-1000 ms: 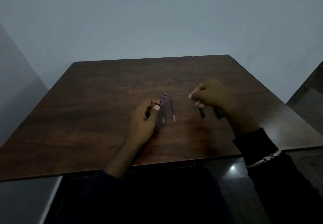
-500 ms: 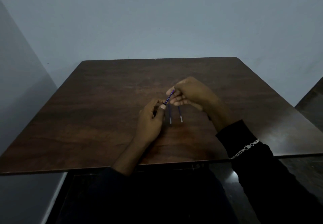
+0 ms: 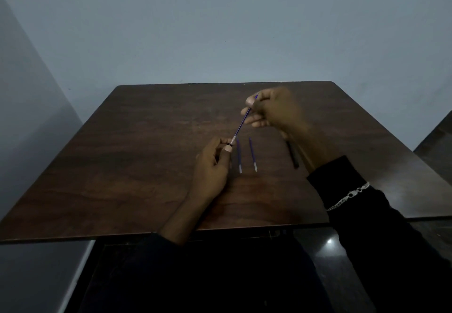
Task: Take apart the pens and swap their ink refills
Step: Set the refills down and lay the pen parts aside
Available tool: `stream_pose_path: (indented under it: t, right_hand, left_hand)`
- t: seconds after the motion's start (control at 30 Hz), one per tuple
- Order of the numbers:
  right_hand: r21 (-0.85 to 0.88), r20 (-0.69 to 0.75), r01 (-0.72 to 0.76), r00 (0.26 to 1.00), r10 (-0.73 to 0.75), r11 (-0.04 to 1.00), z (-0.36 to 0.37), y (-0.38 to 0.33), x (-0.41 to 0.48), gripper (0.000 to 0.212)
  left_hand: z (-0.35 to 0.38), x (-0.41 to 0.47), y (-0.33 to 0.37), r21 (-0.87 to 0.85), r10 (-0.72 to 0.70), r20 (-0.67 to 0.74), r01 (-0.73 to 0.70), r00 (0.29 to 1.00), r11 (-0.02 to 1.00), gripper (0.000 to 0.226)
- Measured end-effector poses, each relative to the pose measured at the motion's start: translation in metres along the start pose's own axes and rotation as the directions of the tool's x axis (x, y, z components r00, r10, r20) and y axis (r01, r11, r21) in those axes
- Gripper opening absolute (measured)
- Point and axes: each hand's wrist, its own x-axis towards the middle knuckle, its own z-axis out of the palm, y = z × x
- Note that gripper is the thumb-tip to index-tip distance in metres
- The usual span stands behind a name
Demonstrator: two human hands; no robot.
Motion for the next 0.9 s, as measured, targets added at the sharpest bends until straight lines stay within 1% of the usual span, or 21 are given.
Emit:
stream_pose_path:
  t: [0.07,0.13,0.23,0.33,0.4,0.53,0.6,0.73,0.77,0.83,0.9]
  right_hand:
    - [-0.033,-0.037,0.056,0.998,-0.057,0.998,-0.011,-0.011,0.008,0.018]
    - [-0.095,-0.043,0.063,0.997,-0.067,0.994,-0.017,-0.018,0.017,0.016]
    - [-0.187,0.002,-0.021,1.000,0.021,0.982,-0.012,-0.020,0.031,0.011]
    - [-0.287,0.075,-0.100,0.989,0.127,0.953,0.008,-0.013,0.044,0.015]
    - [-0.365,0.113,-0.122,0.978,0.174,0.923,0.025,-0.006,0.055,0.017]
    - [-0.509,0.161,-0.129,0.957,0.241,0.851,0.064,0.006,0.079,0.016]
    - [-0.559,0.158,-0.115,0.957,0.242,0.821,0.084,0.012,0.090,0.015]
    - [-0.694,0.127,-0.025,0.979,0.157,0.719,0.117,0.021,0.101,0.030]
    - [-0.702,0.125,-0.008,0.983,0.135,0.712,0.123,0.023,0.102,0.029]
    - [-0.709,0.134,0.030,0.987,0.093,0.704,0.130,0.029,0.106,0.036]
    - [-0.709,0.121,0.018,0.988,0.097,0.705,0.134,0.033,0.109,0.037]
  left_hand:
    - [0.000,0.000,0.000,-0.008,0.002,-0.009,-0.002,1.000,1.000,0.018]
    - [0.000,0.000,0.000,-0.005,-0.003,-0.036,0.003,0.999,1.000,0.018]
    - [-0.003,0.001,0.001,-0.005,-0.006,-0.117,0.005,0.993,1.000,0.019]
    - [-0.011,0.003,-0.001,-0.007,-0.005,-0.199,0.004,0.980,1.000,0.018]
    - [-0.018,0.005,-0.002,0.002,-0.021,-0.217,0.022,0.976,1.000,0.018]
    - [-0.041,0.007,-0.004,0.117,0.003,-0.216,0.023,0.976,0.993,0.018]
    - [-0.054,0.008,-0.006,0.167,-0.005,-0.216,0.042,0.976,0.985,0.019]
    - [-0.069,0.004,-0.014,0.189,-0.007,-0.223,0.050,0.975,0.981,0.018]
    - [-0.070,0.003,-0.015,0.187,-0.010,-0.216,0.051,0.976,0.981,0.018]
    - [-0.069,0.002,-0.016,0.187,-0.009,-0.201,0.048,0.979,0.981,0.017]
    - [-0.069,0.003,-0.015,0.197,-0.012,-0.181,0.048,0.983,0.979,0.017]
